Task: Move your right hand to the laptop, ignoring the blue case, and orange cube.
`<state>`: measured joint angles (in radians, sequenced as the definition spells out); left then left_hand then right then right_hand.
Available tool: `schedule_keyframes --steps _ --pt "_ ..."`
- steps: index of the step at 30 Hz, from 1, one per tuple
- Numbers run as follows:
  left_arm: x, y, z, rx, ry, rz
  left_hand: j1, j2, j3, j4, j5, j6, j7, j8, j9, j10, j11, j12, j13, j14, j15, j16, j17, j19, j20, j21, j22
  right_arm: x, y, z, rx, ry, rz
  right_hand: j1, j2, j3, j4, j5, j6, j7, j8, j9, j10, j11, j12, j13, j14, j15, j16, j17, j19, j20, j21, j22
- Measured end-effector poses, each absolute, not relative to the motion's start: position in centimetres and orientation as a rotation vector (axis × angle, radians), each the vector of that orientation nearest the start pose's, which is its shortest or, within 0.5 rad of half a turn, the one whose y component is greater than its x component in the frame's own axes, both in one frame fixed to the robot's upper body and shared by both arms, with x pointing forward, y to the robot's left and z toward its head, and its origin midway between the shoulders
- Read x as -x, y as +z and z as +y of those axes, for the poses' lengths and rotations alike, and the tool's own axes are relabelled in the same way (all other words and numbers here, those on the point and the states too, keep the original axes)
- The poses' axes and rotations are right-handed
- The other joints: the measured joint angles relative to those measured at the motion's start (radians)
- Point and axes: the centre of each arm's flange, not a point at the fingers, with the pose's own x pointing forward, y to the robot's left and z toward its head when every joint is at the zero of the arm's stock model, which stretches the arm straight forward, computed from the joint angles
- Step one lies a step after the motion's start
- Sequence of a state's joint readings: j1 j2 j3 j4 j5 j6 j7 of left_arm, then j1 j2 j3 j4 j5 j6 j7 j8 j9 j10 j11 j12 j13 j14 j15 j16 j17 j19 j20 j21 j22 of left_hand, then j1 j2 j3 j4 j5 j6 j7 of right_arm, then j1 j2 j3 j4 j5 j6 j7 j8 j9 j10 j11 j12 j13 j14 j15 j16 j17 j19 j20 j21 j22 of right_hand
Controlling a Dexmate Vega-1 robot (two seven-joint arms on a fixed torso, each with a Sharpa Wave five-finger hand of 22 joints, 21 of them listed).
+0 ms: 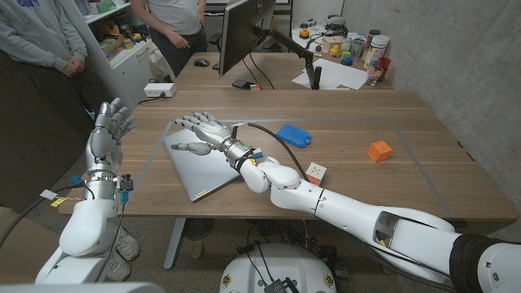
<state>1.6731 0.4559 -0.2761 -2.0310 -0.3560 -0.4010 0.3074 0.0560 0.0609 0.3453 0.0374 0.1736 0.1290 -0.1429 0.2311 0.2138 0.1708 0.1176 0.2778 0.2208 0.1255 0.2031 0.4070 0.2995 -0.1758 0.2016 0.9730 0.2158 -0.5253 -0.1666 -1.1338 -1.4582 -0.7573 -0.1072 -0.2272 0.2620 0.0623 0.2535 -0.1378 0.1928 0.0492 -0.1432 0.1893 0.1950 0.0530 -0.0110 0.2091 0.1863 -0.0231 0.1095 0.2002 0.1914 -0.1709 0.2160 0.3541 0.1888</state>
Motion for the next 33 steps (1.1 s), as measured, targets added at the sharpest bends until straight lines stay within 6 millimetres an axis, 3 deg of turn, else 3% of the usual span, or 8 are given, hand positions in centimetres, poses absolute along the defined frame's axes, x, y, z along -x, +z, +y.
schedule_keyframes --steps 2,4,19,23,26,30,31,33 --pt "-40.6 -7.3 42.0 -0.05 0.316 -0.844 0.0 0.0 0.0 0.0 0.0 0.0 0.0 0.0 0.0 0.0 0.0 0.0 0.0 0.0 0.0 0.0 0.0 0.0 0.0 0.0 0.0 -53.5 -2.9 14.8 1.3 0.368 -1.135 0.0 0.0 0.0 0.0 0.0 -0.01 -0.033 -0.001 0.0 -0.014 -0.011 0.0 0.0 -0.001 0.004 0.0 -0.001 0.0 0.0 -0.003 0.0" --pt "-40.5 -7.3 42.1 -0.05 0.318 -0.845 0.0 0.0 0.0 0.0 0.0 0.0 0.0 0.0 0.0 0.0 0.0 0.0 0.0 0.0 0.0 0.0 0.0 0.0 0.0 0.0 0.0 -53.6 -3.0 15.1 1.286 0.382 -1.135 0.0 0.0 0.0 0.0 0.0 -0.009 -0.039 -0.001 0.0 -0.019 -0.016 0.0 0.0 -0.009 0.01 0.0 -0.001 0.0 0.0 -0.014 0.0" --pt "-40.2 -7.5 42.7 -0.055 0.321 -0.835 -0.002 -0.002 0.0 0.0 0.0 0.0 0.0 0.0 0.0 0.0 0.0 0.0 0.0 0.0 0.0 0.0 0.0 0.0 0.0 0.0 0.0 -56.2 -4.6 17.1 1.041 0.572 -1.061 -0.018 -0.019 -0.003 -0.003 -0.005 0.01 0.024 0.004 0.0 0.01 0.005 0.0 0.0 0.002 0.016 0.008 -0.001 0.009 0.0 -0.021 0.005" --pt "-40.1 -7.5 42.8 -0.057 0.319 -0.834 -0.004 -0.004 0.0 0.0 0.0 0.0 0.0 0.0 0.0 0.0 0.0 0.0 0.0 0.0 0.0 0.0 0.0 0.0 0.0 0.0 0.0 -56.5 -5.0 17.6 1.026 0.58 -1.062 -0.018 -0.018 0.003 -0.009 -0.005 0.036 -0.002 0.016 0.0 0.01 0.005 0.007 0.0 0.002 0.016 0.008 -0.001 0.017 0.002 -0.029 0.005" --pt "-40.1 -7.6 42.8 -0.056 0.318 -0.833 -0.004 -0.004 0.0 0.0 0.0 -0.004 -0.004 0.0 0.0 0.0 0.0 0.0 0.0 0.0 0.0 0.0 0.0 0.0 0.0 0.0 0.0 -56.5 -5.1 17.8 1.02 0.581 -1.067 -0.017 -0.011 0.002 -0.008 -0.005 0.049 -0.006 0.016 0.0 0.013 0.002 0.008 0.0 0.006 0.012 0.008 -0.001 0.029 0.002 -0.029 0.005" --pt "-40.1 -7.6 42.9 -0.054 0.317 -0.833 -0.008 -0.008 0.0 0.0 0.0 -0.004 -0.004 0.0 0.0 0.0 0.0 0.0 0.0 0.004 0.004 0.0 0.0 0.0 0.0 0.0 0.0 -56.8 -5.1 17.9 0.978 0.621 -1.049 -0.03 0.001 -0.007 0.001 -0.005 -0.002 -0.038 -0.001 0.003 -0.013 -0.004 -0.003 0.0 0.017 0.018 0.007 -0.001 0.07 0.002 -0.029 0.009" --pt "-40.1 -7.7 42.9 -0.053 0.318 -0.833 -0.008 -0.008 0.0 0.0 0.0 -0.004 -0.004 0.0 0.0 0.0 0.0 0.0 0.0 0.004 0.004 0.0 0.0 0.0 0.0 0.0 0.0 -56.9 -5.1 17.8 0.979 0.62 -1.048 -0.029 0.001 0.0 -0.005 -0.005 -0.007 -0.043 -0.001 0.003 -0.024 -0.009 -0.004 0.0 -0.006 0.017 0.0 -0.001 0.069 0.001 -0.035 0.009" --pt "-40.0 -7.7 42.9 -0.049 0.317 -0.834 -0.008 -0.008 0.0 0.0 0.0 -0.004 -0.004 0.0 0.0 0.0 0.0 0.0 0.0 0.004 0.004 0.0 0.0 0.0 0.0 0.0 0.004 -56.7 -5.2 17.9 0.988 0.601 -1.068 0.015 0.013 0.021 -0.025 0.001 -0.014 -0.05 0.0 0.002 -0.051 -0.01 -0.006 0.0 -0.06 0.01 -0.009 -0.001 0.014 0.0 -0.069 0.004"
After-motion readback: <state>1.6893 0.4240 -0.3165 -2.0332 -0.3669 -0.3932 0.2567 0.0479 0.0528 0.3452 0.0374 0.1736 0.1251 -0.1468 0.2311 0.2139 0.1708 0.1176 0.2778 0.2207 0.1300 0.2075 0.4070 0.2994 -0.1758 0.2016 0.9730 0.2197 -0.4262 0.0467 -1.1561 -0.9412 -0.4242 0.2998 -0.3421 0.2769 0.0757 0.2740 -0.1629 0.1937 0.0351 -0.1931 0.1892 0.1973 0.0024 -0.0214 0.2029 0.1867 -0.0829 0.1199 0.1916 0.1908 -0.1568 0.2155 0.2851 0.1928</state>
